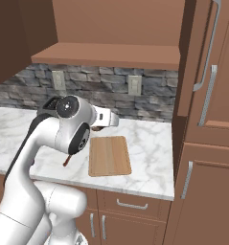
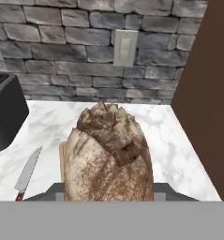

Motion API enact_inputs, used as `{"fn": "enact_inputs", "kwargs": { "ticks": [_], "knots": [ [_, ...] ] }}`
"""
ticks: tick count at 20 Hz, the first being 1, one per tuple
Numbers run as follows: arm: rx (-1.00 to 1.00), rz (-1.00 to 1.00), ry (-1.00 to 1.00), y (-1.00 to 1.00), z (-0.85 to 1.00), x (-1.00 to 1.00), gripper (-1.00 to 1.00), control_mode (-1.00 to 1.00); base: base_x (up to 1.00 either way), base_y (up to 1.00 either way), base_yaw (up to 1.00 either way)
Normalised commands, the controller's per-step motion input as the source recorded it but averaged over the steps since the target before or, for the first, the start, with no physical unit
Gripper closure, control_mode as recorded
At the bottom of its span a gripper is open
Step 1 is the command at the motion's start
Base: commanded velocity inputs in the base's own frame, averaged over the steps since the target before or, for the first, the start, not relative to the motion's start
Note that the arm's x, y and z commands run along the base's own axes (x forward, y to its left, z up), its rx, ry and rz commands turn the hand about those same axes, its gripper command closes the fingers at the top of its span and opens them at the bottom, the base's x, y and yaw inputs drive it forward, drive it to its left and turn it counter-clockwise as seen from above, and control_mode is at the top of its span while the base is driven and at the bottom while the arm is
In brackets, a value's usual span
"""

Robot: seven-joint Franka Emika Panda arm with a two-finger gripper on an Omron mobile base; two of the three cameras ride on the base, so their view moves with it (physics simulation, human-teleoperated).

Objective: Pick the bread, place it on the cutting board, pick the jam, place it on the counter, and close the cabinet.

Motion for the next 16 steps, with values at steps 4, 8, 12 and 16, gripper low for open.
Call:
{"fn": "enact_inputs", "kwargs": {
  "ticks": [4,8,12,16],
  "knots": [
    [0.0,0.03,0.04,0.0,-0.08,-0.1,1.0,-1.0,0.0,0.0,0.0],
    [0.0,0.03,0.02,0.01,-0.09,-0.03,1.0,-1.0,0.0,0.0,0.0],
    [0.0,0.01,0.0,0.07,-0.19,0.0,1.0,-1.0,0.0,0.0,0.0],
    [0.0,0.0,0.0,0.07,-0.23,0.0,1.0,-1.0,0.0,0.0,0.0]
  ]
}}
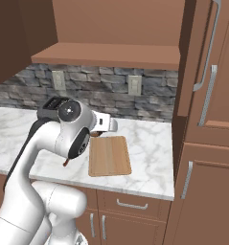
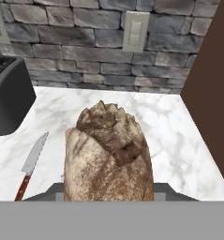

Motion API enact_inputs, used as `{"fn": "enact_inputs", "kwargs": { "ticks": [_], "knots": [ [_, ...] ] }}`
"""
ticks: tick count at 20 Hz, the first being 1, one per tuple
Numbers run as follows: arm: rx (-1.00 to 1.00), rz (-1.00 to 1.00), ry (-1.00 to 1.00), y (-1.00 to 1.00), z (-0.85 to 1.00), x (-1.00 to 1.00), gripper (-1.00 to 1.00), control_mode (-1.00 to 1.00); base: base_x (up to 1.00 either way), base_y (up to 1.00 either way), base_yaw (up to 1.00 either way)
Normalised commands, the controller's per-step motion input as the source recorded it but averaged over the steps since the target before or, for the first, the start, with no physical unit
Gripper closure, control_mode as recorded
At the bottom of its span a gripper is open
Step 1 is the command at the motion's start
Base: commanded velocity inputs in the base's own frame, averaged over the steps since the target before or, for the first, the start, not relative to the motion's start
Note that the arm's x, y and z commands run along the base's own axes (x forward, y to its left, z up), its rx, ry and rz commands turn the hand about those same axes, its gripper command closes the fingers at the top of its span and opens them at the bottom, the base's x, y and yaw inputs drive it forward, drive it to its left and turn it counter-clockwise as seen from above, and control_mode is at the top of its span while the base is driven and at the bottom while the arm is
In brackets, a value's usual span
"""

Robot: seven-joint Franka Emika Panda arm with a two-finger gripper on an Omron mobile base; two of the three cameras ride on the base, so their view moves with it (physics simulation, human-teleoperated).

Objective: Pick the bread, place it on the cutting board, pick the jam, place it on the counter, and close the cabinet.

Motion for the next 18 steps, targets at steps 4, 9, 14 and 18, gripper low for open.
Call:
{"fn": "enact_inputs", "kwargs": {
  "ticks": [4,9,14,18],
  "knots": [
    [0.0,0.0,0.0,0.08,-0.24,0.0,1.0,-1.0,0.0,0.0,0.0],
    [0.0,0.0,0.0,0.07,-0.24,0.0,1.0,-1.0,0.0,0.0,0.0],
    [0.0,0.0,0.0,0.05,-0.25,0.0,1.0,-1.0,0.0,0.0,0.0],
    [0.0,0.0,0.0,0.01,-0.17,0.0,1.0,-1.0,0.0,0.0,0.0]
  ]
}}
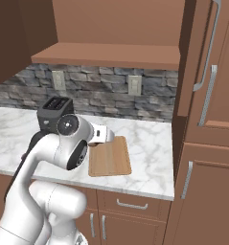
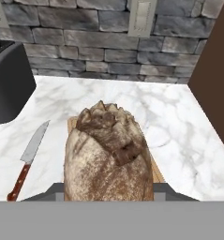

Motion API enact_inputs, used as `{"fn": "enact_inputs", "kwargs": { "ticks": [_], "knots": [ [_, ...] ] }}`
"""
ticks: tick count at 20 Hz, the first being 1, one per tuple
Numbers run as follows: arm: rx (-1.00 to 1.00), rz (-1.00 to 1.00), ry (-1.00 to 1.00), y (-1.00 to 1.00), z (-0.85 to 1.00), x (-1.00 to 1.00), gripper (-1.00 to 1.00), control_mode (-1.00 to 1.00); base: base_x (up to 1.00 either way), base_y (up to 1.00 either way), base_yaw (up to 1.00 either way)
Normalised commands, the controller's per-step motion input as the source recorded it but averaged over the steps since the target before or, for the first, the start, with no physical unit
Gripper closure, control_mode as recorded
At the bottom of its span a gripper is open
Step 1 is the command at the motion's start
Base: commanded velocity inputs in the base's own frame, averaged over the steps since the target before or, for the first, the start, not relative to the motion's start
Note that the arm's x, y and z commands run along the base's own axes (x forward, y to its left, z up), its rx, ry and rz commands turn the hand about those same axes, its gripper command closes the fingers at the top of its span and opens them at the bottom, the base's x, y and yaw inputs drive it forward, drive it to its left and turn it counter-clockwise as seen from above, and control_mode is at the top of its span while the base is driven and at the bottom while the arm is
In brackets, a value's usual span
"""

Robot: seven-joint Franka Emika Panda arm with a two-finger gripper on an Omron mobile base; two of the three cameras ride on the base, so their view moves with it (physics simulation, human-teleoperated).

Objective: Pick the bread, place it on the cutting board, pick the jam, place it on the counter, and close the cabinet.

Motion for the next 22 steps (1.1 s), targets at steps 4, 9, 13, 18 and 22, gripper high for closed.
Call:
{"fn": "enact_inputs", "kwargs": {
  "ticks": [4,9,13,18,22],
  "knots": [
    [0.0,0.0,0.0,0.0,-0.15,0.0,1.0,-1.0,0.0,0.0,0.0],
    [0.0,0.0,0.0,0.0,-0.12,0.0,1.0,-1.0,0.0,0.0,0.0],
    [0.0,0.0,0.0,0.0,-0.14,0.0,1.0,-1.0,0.0,0.0,0.0],
    [0.0,0.0,0.0,0.0,-0.15,0.0,1.0,-1.0,0.0,0.0,0.0],
    [0.0,0.0,0.0,0.0,-0.14,0.0,1.0,-1.0,0.0,0.0,0.0]
  ]
}}
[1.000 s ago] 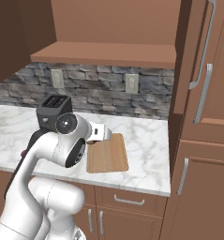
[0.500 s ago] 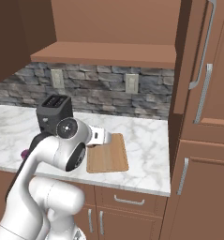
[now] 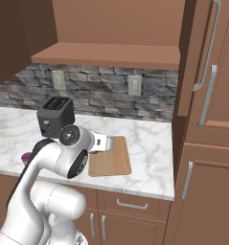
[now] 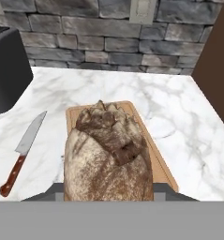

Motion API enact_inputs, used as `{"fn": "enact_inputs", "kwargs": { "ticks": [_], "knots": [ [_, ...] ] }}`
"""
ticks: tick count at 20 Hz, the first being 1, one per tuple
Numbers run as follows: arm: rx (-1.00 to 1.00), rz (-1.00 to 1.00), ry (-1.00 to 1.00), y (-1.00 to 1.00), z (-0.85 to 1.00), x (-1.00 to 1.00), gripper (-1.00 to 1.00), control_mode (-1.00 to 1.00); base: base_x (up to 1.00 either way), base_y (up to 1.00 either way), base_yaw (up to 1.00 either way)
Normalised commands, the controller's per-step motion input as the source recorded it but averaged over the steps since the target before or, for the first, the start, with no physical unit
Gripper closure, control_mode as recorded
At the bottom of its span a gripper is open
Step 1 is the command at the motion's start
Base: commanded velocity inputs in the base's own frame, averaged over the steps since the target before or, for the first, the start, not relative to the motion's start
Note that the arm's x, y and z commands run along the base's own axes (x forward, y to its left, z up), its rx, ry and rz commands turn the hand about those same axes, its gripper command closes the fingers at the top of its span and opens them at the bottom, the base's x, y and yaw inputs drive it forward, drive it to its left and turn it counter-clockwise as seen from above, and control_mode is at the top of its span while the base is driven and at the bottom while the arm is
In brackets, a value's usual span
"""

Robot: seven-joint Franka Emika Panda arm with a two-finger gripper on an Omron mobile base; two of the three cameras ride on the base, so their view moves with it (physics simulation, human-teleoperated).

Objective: Pick the bread, place it on the cutting board, pick the jam, place it on the counter, and close the cabinet.

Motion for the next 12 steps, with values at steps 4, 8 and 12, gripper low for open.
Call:
{"fn": "enact_inputs", "kwargs": {
  "ticks": [4,8,12],
  "knots": [
    [0.0,0.0,0.0,0.0,-0.14,0.0,1.0,-1.0,0.0,0.0,0.0],
    [0.0,0.0,0.0,0.0,-0.13,0.0,1.0,-1.0,0.0,0.0,0.0],
    [0.0,0.0,0.0,0.0,-0.16,0.0,1.0,-1.0,0.0,0.0,0.0]
  ]
}}
